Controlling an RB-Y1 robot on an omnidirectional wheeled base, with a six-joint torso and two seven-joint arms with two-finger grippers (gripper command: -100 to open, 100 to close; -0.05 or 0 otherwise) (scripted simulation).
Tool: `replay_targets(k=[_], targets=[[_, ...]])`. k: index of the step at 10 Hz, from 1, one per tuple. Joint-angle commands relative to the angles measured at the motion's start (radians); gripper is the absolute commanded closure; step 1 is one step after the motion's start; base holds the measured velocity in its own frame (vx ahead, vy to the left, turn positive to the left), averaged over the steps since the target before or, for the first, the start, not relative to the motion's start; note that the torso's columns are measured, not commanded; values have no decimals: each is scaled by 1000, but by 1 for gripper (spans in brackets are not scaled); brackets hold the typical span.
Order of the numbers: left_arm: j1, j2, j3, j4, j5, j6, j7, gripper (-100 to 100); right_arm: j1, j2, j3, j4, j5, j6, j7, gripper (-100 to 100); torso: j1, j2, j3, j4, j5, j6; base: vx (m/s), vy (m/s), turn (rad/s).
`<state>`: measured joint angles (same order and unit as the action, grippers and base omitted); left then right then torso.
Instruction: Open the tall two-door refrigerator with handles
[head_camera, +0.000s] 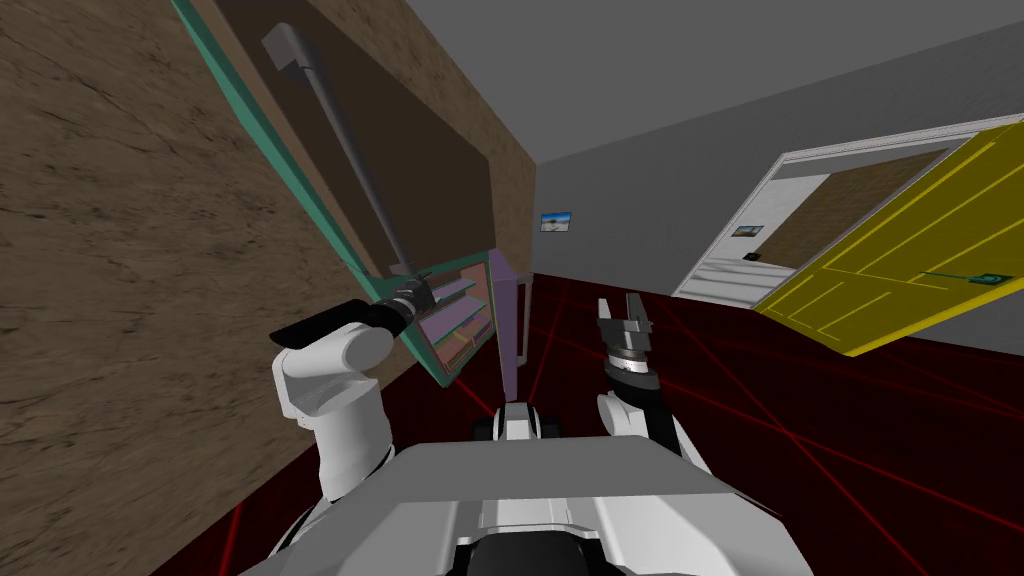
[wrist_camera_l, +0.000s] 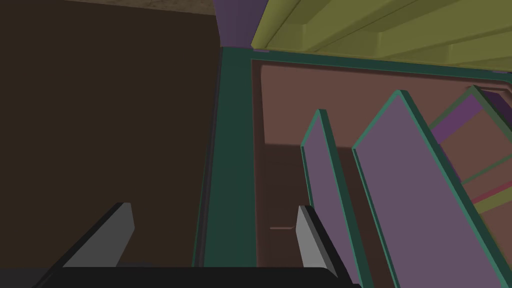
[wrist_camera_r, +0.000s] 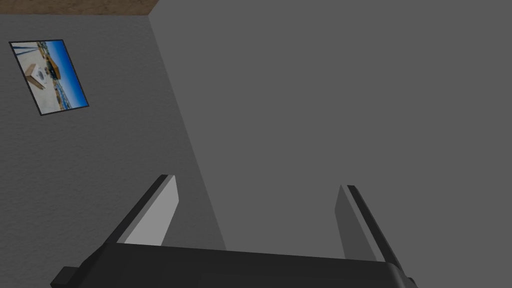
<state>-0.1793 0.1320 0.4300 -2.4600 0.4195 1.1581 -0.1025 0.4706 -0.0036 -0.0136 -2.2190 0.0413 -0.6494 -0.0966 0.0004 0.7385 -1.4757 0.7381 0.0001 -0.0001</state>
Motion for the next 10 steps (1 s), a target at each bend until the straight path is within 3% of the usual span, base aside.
replay_targets(k=[1,10], targets=[[-38,7,19,6,21,59,6,-100,0,0,0,0,0,0,0,0,0,0,0,0,0,0,24,53,-11],[-164,8,87,-4,97,242,23,-100,0,0,0,0,0,0,0,0,0,-1,0,0,0,0,26,47,-9]])
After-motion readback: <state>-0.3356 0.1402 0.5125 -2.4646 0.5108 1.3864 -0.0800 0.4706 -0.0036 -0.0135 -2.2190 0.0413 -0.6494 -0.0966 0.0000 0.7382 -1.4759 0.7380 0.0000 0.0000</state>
